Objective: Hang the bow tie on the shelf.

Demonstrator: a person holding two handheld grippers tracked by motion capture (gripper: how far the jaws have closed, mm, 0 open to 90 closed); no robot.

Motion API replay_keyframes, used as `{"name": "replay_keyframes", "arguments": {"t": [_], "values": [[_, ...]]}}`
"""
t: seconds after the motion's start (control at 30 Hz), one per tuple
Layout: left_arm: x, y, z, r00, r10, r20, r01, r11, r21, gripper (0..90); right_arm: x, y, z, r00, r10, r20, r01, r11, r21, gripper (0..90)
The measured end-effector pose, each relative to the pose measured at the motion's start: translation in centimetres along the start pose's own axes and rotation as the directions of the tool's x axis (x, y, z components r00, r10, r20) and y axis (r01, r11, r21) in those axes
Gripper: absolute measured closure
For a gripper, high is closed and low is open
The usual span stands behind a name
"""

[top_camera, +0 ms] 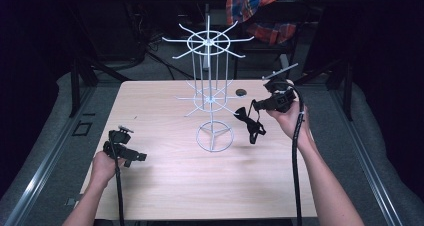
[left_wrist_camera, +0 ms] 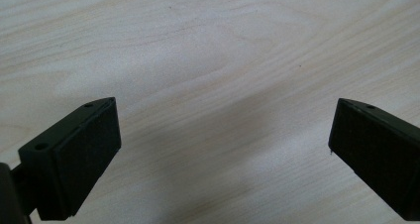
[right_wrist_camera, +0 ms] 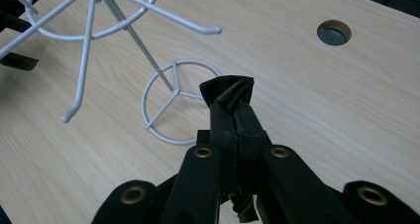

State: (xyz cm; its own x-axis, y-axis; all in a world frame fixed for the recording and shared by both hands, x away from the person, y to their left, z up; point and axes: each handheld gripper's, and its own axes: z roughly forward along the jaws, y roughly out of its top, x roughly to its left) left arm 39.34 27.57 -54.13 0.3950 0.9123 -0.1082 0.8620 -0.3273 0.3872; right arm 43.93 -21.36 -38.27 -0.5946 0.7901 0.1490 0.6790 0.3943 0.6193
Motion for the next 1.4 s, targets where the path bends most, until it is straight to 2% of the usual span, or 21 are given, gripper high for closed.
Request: {"name": "replay_keyframes", "arguments": {"t": [0.5,0.73,1.0,1.4], "values": [[-0.1,0.0,-0.1,1.0,0.0,0.004,0.0,1.0,-0.001,0.0,0.4,2.0,-0.7,0.9996,-0.016,0.025,0.017,1.0,-0.024,89.3],[-0.1,0.0,-0.1,1.0,0.001,0.005,-0.001,1.0,-0.001,0.0,0.4,2.8,-0.6,0.9992,-0.021,0.035,0.022,0.999,-0.028,89.2],[-0.1,0.0,-0.1,1.0,0.002,0.004,-0.002,1.0,-0.001,0.0,0.3,3.4,-0.2,0.9987,-0.018,0.048,0.018,1.0,-0.009,89.3],[-0.1,0.0,-0.1,1.0,0.0,0.004,0.0,1.0,-0.001,0.0,0.3,4.1,0.0,0.9983,-0.016,0.056,0.018,0.999,-0.03,89.3]]}}
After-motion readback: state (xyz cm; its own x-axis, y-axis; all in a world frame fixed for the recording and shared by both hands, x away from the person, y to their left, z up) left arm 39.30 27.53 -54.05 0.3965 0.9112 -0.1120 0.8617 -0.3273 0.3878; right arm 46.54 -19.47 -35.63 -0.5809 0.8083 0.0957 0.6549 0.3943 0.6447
